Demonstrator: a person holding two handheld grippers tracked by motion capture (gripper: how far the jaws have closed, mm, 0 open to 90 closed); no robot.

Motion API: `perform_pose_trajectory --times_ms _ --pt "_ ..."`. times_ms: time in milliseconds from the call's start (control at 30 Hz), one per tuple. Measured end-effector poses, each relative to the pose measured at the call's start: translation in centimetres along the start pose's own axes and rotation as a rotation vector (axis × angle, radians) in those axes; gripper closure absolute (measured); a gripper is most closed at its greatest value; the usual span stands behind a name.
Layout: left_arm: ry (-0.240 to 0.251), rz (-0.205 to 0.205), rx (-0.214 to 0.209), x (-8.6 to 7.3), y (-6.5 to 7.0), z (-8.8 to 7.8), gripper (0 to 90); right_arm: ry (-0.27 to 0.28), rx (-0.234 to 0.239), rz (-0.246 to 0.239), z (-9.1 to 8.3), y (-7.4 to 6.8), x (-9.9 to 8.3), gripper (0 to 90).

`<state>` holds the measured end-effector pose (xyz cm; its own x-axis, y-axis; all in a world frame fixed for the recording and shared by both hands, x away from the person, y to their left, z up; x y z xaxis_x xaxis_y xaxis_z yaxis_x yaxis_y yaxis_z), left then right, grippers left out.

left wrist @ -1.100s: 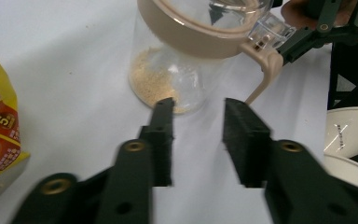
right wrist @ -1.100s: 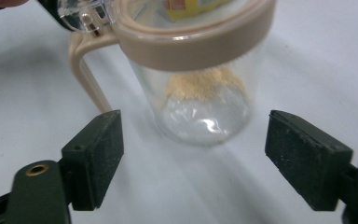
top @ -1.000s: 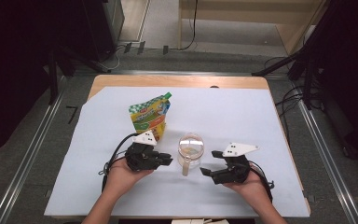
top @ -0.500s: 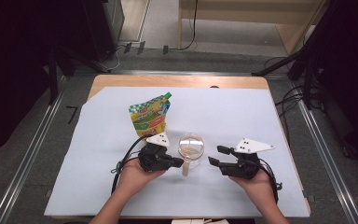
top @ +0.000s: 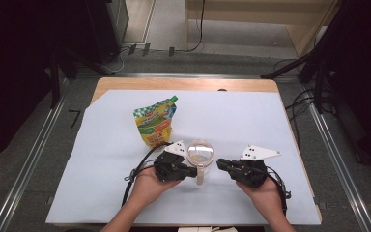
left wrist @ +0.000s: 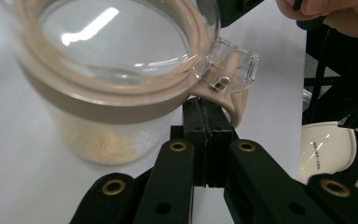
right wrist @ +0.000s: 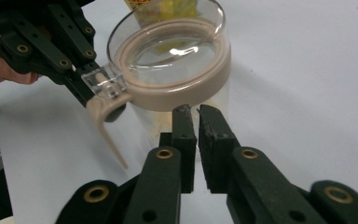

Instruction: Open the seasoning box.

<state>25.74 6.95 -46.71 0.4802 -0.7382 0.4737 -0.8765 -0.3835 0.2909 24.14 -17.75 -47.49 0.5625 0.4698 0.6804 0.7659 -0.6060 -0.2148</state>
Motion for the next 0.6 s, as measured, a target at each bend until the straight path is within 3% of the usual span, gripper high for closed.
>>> perform_pose_trajectory --times_ms 200,433,600 --pt "0.002 0.014 -0.027 0.5 0.4 0.7 90.0 -0.002 -0.002 0.002 -0.4 -0.6 -0.3 90.0" --pt "0.005 0.015 -0.029 -0.1 -0.1 -0.4 86.5 -0.021 0.005 -0.014 -0.9 -1.7 -0.6 90.0" --pt "0.004 0.007 -0.008 -1.1 -0.6 -1.5 81.9 -0.024 0.028 -0.03 -1.2 -2.7 -0.9 90.0"
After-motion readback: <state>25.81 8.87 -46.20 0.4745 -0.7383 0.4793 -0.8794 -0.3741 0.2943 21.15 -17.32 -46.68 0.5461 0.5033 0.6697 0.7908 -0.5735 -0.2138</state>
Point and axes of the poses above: each handheld gripper's, and its own axes: z roughly forward along the jaws, x roughly out of its top, y roughly to its right, the point moved 1 cm from there along z, roughly forward along the jaws, and after that the axes turned 15 degrees about -y, right-handed, at the moved point
